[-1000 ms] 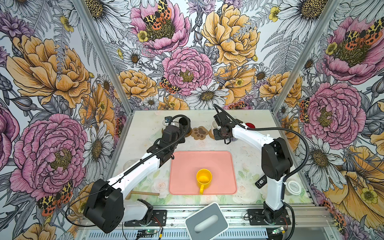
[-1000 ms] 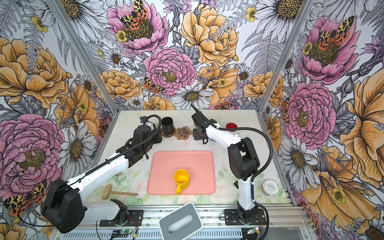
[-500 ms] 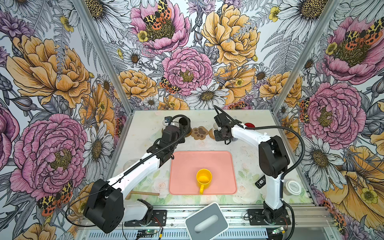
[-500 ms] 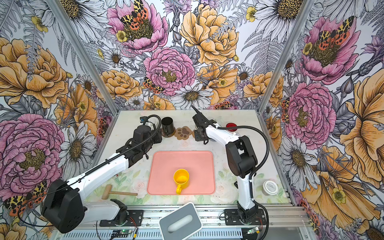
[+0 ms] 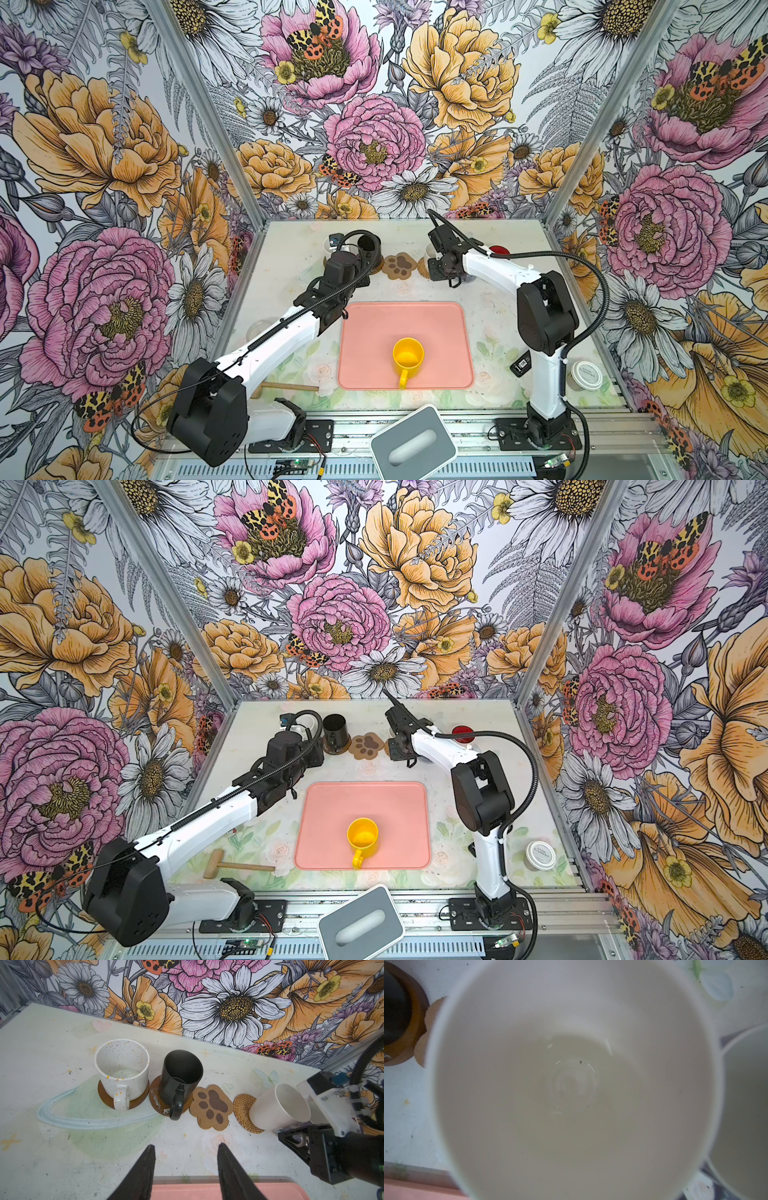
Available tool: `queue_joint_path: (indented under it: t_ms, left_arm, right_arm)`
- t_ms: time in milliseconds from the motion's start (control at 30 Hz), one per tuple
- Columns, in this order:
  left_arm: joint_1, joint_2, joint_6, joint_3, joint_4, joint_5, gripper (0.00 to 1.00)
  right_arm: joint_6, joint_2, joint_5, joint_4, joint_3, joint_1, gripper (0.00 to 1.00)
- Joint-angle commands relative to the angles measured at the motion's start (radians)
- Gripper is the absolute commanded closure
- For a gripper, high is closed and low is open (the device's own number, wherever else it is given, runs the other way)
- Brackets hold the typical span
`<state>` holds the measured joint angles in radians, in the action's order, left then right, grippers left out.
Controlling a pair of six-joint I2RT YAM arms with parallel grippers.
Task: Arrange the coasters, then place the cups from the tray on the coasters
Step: 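Lower the white mug onto the woven rattan coaster with right gripper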
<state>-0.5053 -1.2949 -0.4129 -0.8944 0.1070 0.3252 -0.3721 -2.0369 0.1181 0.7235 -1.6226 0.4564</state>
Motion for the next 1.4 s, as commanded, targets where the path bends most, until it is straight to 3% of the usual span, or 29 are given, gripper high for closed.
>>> queue_joint_path:
  t_ms: [0,1267,1367]
  left_arm:
    - [0.013,0.023,-0.004,0.009,-0.024,-0.015,0.5]
    - [0.026,0.033,-0.006,0.018,-0.02,-0.018,0.5]
    - [0.027,0.037,-0.007,0.021,-0.022,-0.017,0.5]
  right_arm:
    - [0.008,-0.008,0.015,-0.043,-0.052,-0.008,1.0]
    - [-0.006,-0.054,-0.023,-0.042,-0.059,-0.011,1.0]
    - [-0.007,-0.053,-0.023,-0.042,-0.057,-0.012,0.94]
